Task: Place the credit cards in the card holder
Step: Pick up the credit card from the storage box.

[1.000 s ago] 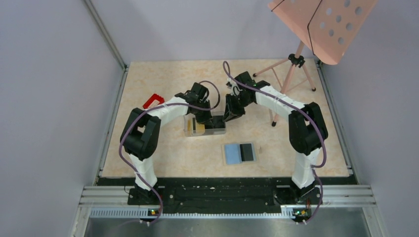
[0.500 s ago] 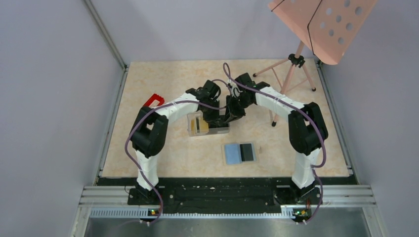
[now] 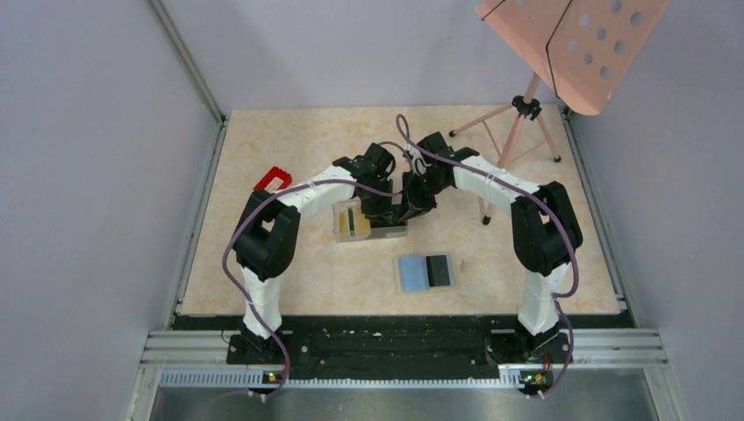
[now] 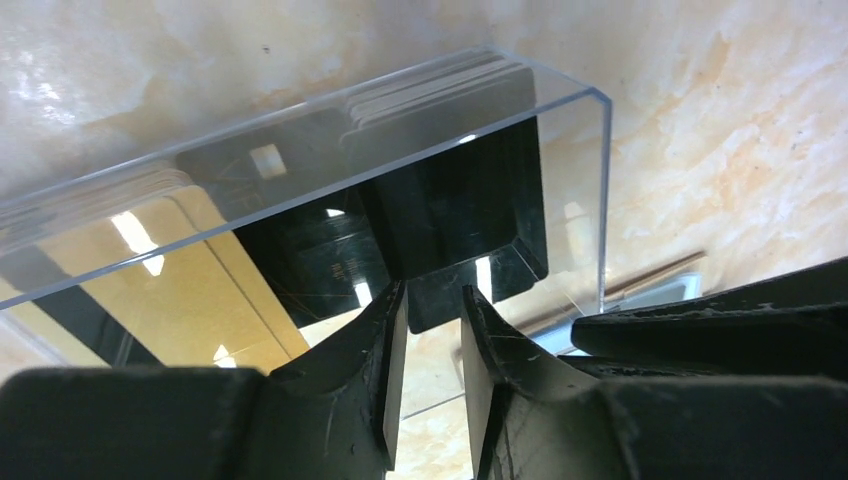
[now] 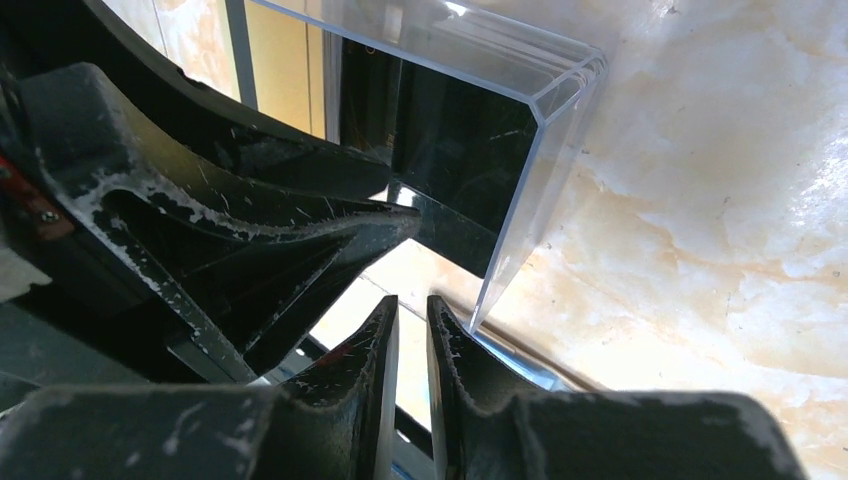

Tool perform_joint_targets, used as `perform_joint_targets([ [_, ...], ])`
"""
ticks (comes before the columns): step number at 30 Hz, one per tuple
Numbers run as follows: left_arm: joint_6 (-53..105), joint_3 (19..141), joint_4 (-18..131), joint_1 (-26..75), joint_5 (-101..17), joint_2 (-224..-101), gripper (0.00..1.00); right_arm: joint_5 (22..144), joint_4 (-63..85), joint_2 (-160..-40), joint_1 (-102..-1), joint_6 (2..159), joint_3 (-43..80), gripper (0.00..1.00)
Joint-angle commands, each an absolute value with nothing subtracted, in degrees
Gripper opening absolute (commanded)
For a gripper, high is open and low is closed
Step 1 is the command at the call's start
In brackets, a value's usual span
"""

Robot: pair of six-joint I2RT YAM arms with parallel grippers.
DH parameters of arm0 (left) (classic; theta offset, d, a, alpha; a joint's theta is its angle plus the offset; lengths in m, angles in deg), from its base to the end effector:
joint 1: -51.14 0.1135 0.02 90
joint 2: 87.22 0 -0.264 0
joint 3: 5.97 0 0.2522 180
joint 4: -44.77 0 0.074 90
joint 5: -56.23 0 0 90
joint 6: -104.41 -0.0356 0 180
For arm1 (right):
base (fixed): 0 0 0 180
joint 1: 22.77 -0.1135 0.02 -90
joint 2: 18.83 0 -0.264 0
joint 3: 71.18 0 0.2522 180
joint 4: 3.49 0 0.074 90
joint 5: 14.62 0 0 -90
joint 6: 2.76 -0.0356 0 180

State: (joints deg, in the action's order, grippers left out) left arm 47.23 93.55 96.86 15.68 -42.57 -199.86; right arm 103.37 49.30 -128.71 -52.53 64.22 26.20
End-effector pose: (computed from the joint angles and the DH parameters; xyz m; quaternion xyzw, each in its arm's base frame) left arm 0.3333 -0.2440 0.2008 0.0389 0.9732 -0.1821 0.1351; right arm 0.3390 0.2131 0.2114 -0.1074 0.9432 0.3039 0.0810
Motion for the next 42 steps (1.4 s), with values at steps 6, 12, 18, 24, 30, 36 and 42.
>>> perform_joint_targets([
  [6, 47.8, 91.2, 95.4, 17.1, -38.6, -194.9, 0.35, 103.4, 48.5, -126.1, -52.3, 65.5, 27.3, 0.15],
  [12, 49.7, 86.2, 89.6, 19.6, -44.2, -193.3, 0.36, 100.5, 49.8, -127.8, -53.8, 66.4, 30.0, 0.05],
  [18, 53.5, 80.1, 81.1, 22.0, -50.8, -191.5, 0.36, 90.3, 55.2, -131.1, -56.8, 69.0, 35.1, 0.00],
  [24, 55.8, 77.8, 76.5, 22.9, -54.7, -191.9, 0.35, 82.7, 57.4, -133.7, -59.2, 70.3, 36.7, 0.00],
  [30, 56.7, 77.5, 74.4, 22.9, -56.3, -192.7, 0.34, 78.5, 57.6, -136.2, -60.9, 70.7, 36.0, 0.00],
  [36, 56.7, 79.1, 75.4, 22.9, -57.3, -194.9, 0.30, 78.2, 57.9, -137.0, -61.3, 70.4, 35.4, 0.00],
  [42, 54.8, 80.7, 78.9, 22.7, -54.5, -195.3, 0.32, 83.7, 57.1, -135.0, -61.3, 70.1, 36.0, 0.00],
])
